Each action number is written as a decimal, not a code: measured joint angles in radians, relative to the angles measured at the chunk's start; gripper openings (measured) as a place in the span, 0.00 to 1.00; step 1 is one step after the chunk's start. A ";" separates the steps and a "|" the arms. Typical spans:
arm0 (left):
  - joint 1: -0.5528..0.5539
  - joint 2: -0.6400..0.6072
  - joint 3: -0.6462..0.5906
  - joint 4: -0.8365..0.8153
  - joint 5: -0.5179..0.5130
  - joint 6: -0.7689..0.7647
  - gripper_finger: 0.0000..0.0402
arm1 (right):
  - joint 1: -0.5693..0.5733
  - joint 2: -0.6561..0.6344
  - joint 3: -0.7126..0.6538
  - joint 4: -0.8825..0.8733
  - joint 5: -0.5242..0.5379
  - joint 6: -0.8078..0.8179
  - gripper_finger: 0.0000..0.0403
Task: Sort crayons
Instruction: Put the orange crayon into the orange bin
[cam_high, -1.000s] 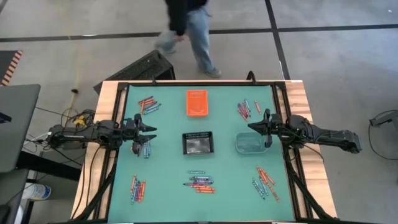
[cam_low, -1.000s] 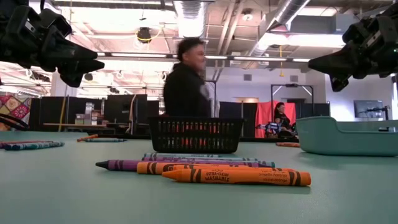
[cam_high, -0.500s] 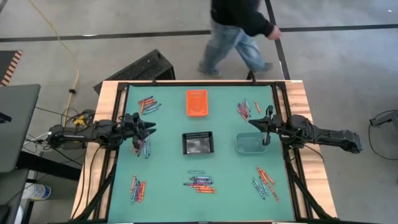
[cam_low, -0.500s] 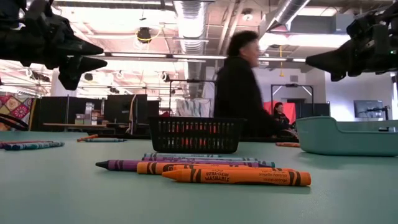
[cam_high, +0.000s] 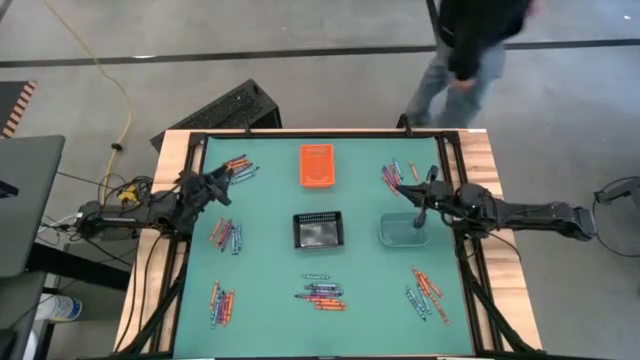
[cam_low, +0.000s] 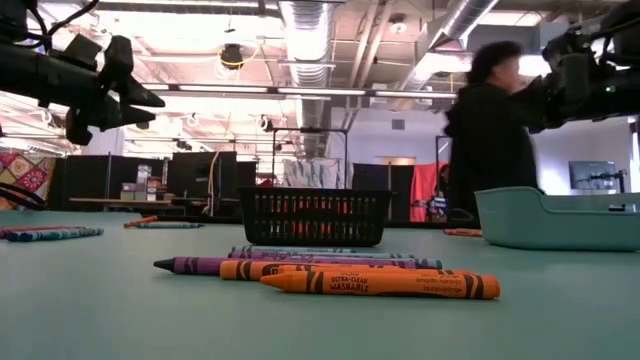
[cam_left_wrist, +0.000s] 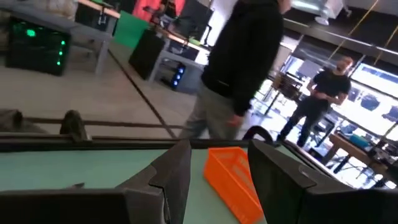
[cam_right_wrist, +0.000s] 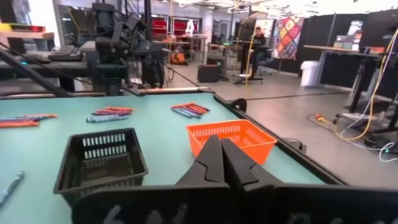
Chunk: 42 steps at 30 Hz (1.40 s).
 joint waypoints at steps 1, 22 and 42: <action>0.007 0.000 0.000 0.001 0.028 0.005 0.37 | -0.001 0.017 0.000 0.017 0.001 -0.006 0.00; 0.219 0.513 0.119 0.221 0.474 0.095 0.37 | -0.185 0.454 0.509 -0.658 0.262 0.279 0.32; 0.219 0.935 0.217 0.213 0.355 0.094 0.37 | -0.633 0.940 0.645 -0.948 -0.086 0.348 0.58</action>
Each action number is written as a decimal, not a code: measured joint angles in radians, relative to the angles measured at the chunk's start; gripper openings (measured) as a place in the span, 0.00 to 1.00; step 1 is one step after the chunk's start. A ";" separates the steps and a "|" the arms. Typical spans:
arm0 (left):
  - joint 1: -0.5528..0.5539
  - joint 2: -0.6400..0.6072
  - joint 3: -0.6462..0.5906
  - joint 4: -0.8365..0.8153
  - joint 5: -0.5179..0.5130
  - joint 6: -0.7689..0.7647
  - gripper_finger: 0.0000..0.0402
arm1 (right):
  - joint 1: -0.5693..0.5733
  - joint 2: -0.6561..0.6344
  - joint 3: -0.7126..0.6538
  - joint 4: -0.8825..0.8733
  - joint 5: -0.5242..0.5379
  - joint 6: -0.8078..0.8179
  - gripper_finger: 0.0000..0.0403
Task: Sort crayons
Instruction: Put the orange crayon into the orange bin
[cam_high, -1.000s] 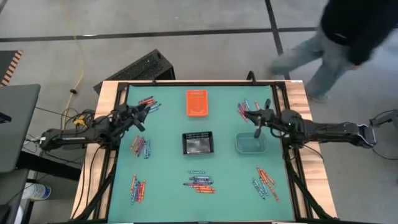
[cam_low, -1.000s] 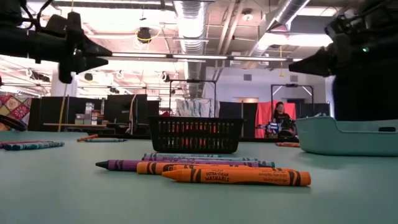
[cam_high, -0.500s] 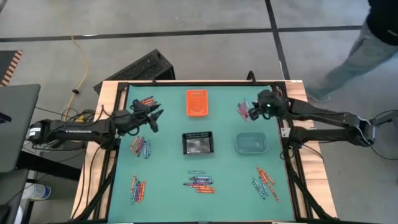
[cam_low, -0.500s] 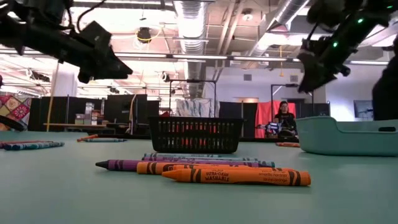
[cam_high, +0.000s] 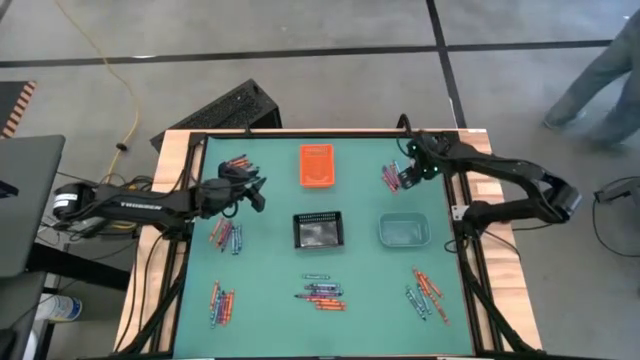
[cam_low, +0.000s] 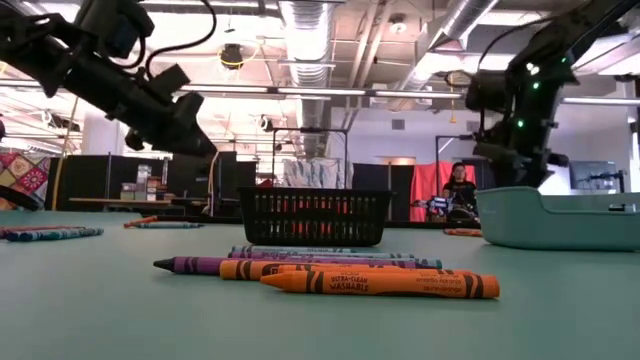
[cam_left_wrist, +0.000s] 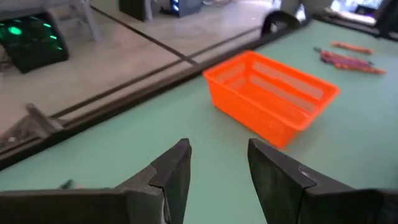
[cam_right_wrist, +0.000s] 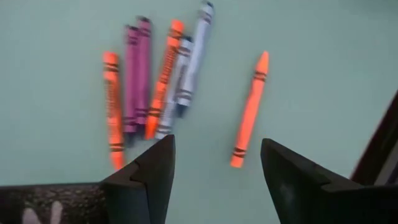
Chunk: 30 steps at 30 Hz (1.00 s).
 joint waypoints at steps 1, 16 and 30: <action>0.000 0.014 -0.001 0.001 0.018 -0.005 0.37 | -0.020 0.012 0.000 0.001 0.000 -0.013 0.57; 0.000 0.123 -0.003 0.024 0.067 -0.031 0.37 | -0.119 0.138 0.000 0.087 -0.025 -0.094 0.50; 0.000 0.121 -0.003 0.101 0.071 -0.009 0.37 | -0.096 0.220 0.021 0.066 0.009 -0.103 0.31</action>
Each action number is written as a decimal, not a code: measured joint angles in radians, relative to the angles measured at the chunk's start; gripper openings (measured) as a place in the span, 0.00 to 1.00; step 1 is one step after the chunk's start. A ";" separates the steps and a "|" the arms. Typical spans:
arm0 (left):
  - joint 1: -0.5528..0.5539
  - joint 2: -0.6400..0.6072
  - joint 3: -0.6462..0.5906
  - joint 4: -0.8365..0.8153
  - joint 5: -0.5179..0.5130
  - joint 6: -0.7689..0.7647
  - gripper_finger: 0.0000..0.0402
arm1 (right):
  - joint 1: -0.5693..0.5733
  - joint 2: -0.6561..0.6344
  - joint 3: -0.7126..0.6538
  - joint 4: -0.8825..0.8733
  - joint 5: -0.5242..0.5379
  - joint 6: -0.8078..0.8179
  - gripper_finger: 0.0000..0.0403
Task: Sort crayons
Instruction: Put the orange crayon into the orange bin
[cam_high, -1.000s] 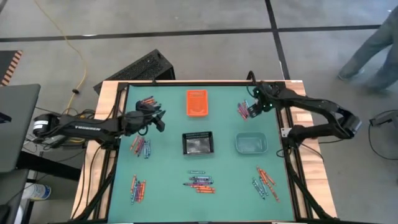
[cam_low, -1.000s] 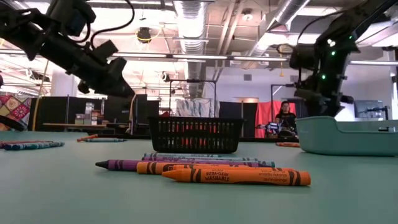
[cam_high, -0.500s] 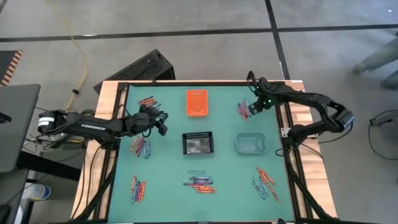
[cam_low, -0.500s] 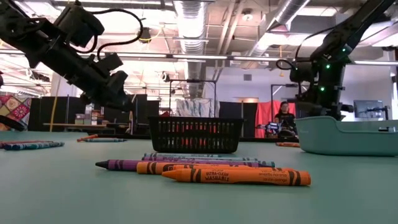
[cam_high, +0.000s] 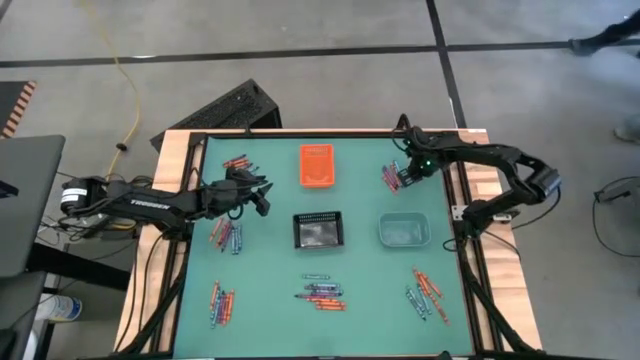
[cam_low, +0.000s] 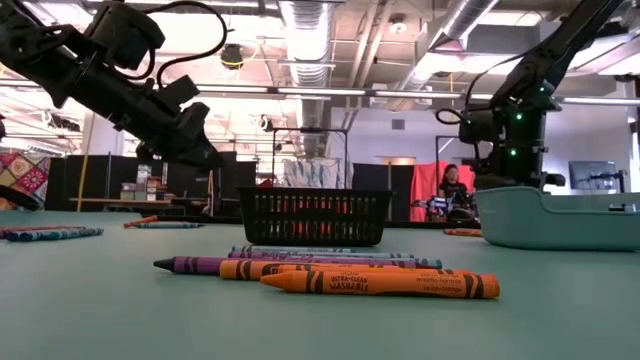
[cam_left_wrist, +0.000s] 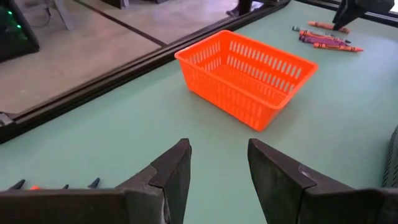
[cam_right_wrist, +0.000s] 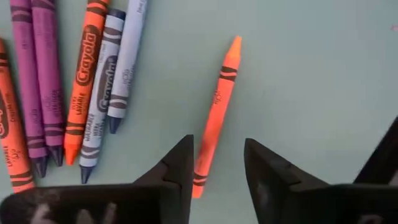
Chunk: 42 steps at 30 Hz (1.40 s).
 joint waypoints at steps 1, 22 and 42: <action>0.000 0.000 0.000 0.000 0.004 -0.002 0.37 | 0.001 0.006 0.000 0.002 0.001 0.003 0.29; 0.000 0.000 0.000 -0.004 0.005 -0.009 0.37 | 0.062 0.033 0.000 -0.015 0.050 0.020 0.06; 0.000 0.000 0.000 0.002 0.005 -0.018 0.37 | 0.298 -0.121 0.214 0.131 0.042 -0.173 0.02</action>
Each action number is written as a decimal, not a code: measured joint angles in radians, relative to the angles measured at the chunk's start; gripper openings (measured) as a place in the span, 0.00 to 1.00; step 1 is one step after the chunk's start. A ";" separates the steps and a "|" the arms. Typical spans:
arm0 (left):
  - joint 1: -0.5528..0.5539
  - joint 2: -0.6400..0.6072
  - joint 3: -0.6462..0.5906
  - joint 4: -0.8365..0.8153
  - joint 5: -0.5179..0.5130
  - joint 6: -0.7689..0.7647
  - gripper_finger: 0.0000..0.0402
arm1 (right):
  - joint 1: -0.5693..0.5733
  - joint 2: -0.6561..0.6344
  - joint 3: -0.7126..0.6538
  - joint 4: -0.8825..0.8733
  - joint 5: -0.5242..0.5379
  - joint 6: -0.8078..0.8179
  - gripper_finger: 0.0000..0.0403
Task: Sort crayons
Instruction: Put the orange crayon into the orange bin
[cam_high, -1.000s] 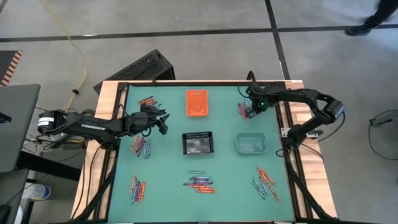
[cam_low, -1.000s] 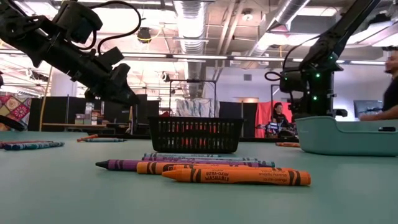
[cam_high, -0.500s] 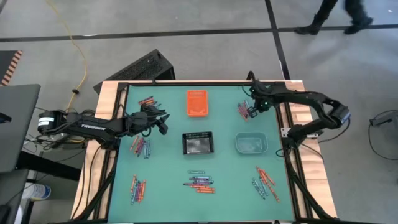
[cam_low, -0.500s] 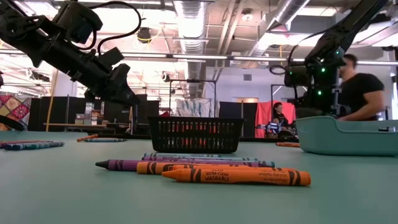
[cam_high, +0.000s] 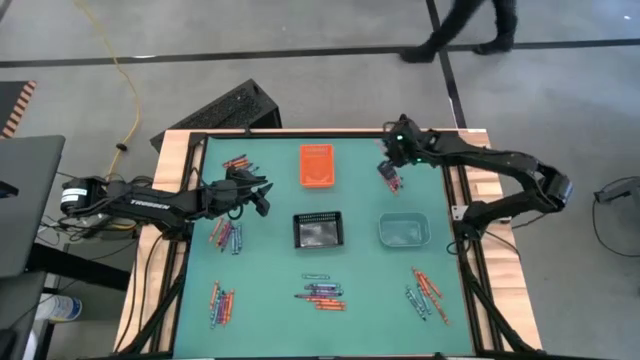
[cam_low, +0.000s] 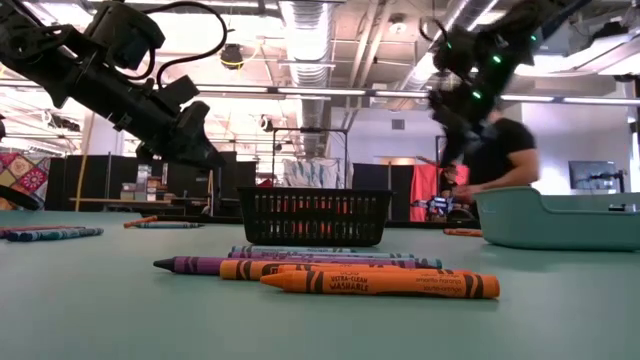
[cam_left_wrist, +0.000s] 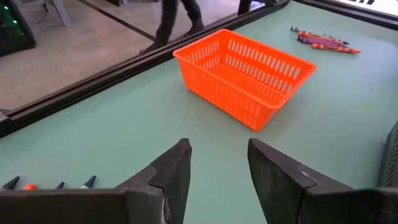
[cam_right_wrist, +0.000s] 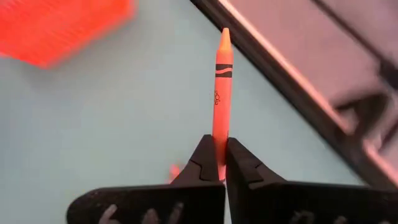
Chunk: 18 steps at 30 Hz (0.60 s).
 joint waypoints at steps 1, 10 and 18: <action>0.000 0.000 0.000 0.002 0.000 0.000 0.37 | 0.030 0.021 0.026 0.019 0.000 -0.001 0.02; 0.000 0.000 0.000 0.002 0.000 -0.015 0.37 | 0.212 0.286 0.303 0.056 -0.023 -0.356 0.02; 0.000 0.000 0.000 -0.011 0.000 -0.021 0.37 | 0.197 0.534 0.611 -0.099 -0.023 -0.134 0.02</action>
